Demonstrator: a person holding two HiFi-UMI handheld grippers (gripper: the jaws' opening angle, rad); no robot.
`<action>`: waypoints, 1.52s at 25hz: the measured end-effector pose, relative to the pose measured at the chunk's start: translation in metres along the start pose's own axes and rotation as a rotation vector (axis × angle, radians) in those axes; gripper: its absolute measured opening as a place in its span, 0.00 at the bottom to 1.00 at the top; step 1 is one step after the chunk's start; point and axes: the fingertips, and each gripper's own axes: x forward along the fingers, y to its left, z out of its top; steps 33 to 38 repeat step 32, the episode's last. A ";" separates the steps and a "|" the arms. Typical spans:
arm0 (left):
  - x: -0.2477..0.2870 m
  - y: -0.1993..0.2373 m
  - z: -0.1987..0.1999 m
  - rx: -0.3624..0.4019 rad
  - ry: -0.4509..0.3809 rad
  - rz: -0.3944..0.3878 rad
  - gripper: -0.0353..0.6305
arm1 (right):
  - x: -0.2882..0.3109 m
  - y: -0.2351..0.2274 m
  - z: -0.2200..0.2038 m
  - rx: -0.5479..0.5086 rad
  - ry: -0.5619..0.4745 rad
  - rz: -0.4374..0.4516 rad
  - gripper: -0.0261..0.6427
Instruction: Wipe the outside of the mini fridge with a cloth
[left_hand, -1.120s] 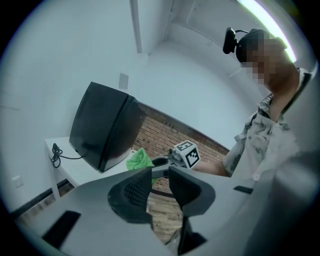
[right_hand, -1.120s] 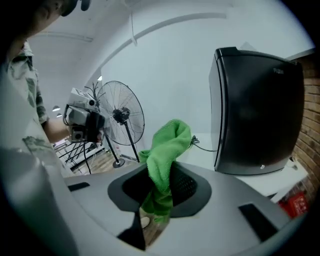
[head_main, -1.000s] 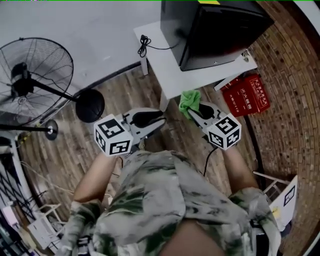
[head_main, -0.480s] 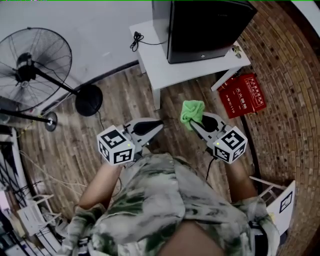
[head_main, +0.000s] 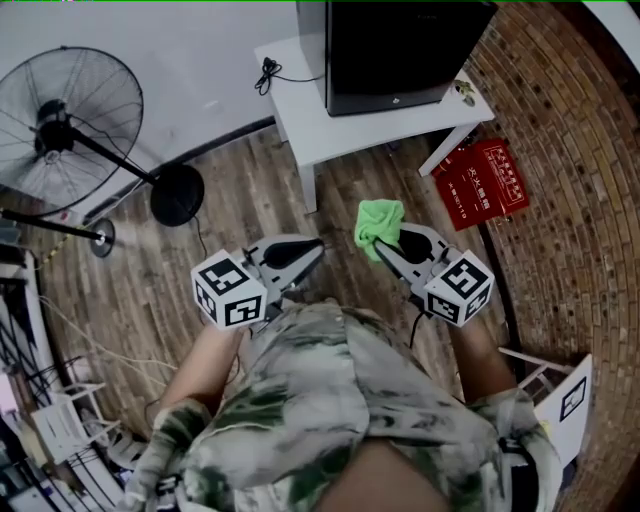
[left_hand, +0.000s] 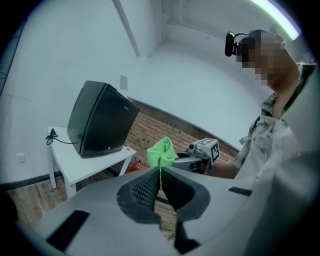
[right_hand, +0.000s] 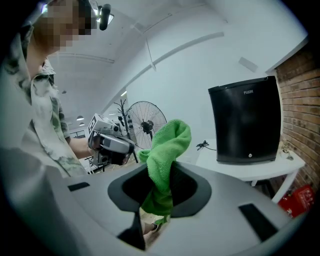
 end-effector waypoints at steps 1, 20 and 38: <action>0.000 -0.002 -0.002 -0.003 -0.001 0.001 0.10 | -0.002 0.002 -0.001 0.002 -0.002 0.003 0.19; 0.009 -0.012 -0.024 0.004 0.058 -0.026 0.10 | -0.019 0.013 0.002 -0.013 -0.037 -0.007 0.19; 0.015 -0.027 -0.050 -0.038 0.094 -0.018 0.10 | -0.035 0.019 -0.022 0.022 -0.005 0.003 0.19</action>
